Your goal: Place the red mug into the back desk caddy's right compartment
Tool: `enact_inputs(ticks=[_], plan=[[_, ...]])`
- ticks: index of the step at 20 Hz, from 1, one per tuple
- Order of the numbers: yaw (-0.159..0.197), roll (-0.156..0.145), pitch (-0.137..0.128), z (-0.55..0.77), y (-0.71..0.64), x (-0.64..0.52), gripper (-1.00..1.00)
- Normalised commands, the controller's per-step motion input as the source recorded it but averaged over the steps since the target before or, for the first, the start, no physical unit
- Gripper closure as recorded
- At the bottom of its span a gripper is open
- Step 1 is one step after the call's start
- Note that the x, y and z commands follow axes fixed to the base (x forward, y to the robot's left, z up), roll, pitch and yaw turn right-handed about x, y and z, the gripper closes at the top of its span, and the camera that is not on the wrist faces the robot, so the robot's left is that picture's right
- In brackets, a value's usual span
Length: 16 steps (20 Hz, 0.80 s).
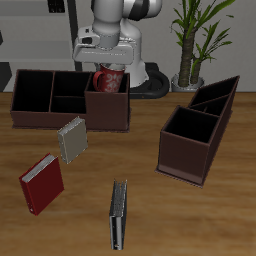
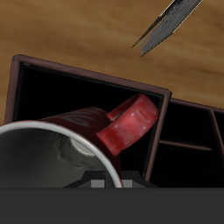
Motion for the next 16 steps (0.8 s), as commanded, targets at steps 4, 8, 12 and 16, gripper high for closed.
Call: enact_inputs(ticks=[4,8,12,16], plan=[[0.013,0.010,0.043,-0.22,0.06,0.05,1.00],[0.030,-0.011,0.042,-0.22,-0.01,0.02,1.00],[-0.022,-0.013,0.040,-0.11,-0.09,-0.04,-1.00],[-0.003,-0.014,0.007,0.02,-0.05,-0.03,-1.00]])
